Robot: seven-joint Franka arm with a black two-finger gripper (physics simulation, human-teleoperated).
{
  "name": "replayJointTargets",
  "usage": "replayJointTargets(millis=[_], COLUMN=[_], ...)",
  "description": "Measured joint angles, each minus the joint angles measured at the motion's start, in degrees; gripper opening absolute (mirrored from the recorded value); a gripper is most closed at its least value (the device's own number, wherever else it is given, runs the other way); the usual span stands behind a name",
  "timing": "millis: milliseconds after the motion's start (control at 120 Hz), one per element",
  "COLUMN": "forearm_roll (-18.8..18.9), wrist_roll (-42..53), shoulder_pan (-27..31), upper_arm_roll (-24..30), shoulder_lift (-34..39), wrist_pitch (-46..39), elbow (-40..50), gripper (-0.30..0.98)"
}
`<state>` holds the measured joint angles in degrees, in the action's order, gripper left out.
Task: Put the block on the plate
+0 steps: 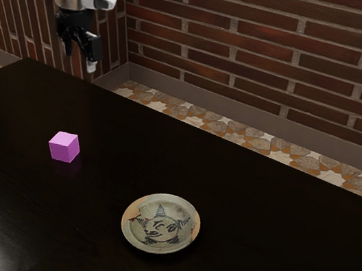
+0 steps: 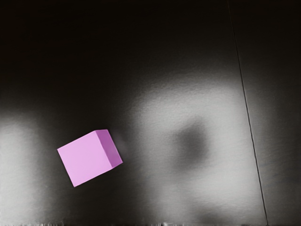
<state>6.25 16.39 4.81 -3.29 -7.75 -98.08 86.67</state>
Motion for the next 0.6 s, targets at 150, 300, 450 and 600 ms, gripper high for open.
replayJointTargets(millis=[150,300,450,600], forearm_roll=[-3.8,-6.3,-7.9,-7.5], wrist_roll=[0.1,-1.1,-2.3,-2.9], shoulder_pan=[2.4,1.6,1.1,1.5], upper_arm_roll=[-2.1,-7.7,-8.3,-8.3], shoulder_lift=[-0.9,-3.5,-8.0,-10.4], wrist_pitch=[-0.6,-4.7,-9.4,-14.0], elbow=[3.1,9.8,12.3,13.3], gripper=[0.69,0.69,0.69,0.69])
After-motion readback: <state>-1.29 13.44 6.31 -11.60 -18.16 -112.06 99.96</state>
